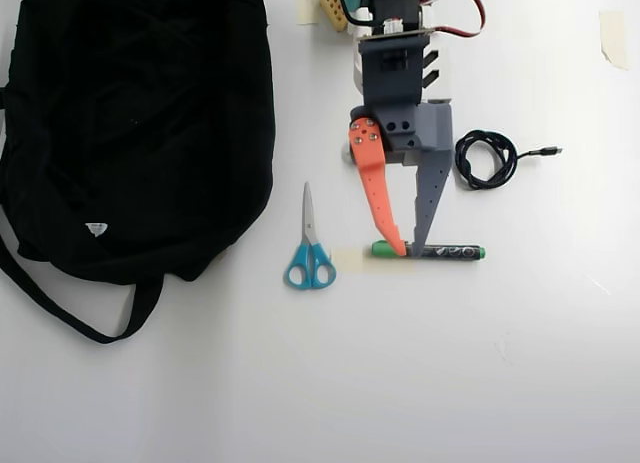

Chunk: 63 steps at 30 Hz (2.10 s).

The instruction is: Put the green marker into the black bag

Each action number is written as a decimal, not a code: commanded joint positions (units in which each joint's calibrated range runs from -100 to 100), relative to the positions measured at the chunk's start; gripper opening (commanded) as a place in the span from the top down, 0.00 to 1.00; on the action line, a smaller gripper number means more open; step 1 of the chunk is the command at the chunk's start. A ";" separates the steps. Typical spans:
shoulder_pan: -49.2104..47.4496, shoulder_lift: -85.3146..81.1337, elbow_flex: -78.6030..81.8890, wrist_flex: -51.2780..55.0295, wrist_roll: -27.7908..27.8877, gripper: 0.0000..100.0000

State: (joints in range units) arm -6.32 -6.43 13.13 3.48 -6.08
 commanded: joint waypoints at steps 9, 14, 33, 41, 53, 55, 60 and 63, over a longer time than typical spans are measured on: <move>0.71 -0.45 -2.53 -1.07 0.36 0.98; 0.71 -0.87 -1.81 -0.81 0.36 0.98; 0.71 -4.02 -2.71 24.52 0.36 0.98; 0.41 -6.76 -3.69 43.12 0.36 0.98; -0.11 -6.76 -9.80 67.15 0.84 0.98; -0.56 -6.76 -9.80 68.87 2.99 0.98; -0.79 -6.84 -9.98 71.46 4.77 0.98; -0.86 -6.84 -12.05 74.56 4.77 0.98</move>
State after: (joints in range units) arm -6.76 -10.34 5.35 75.18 -1.68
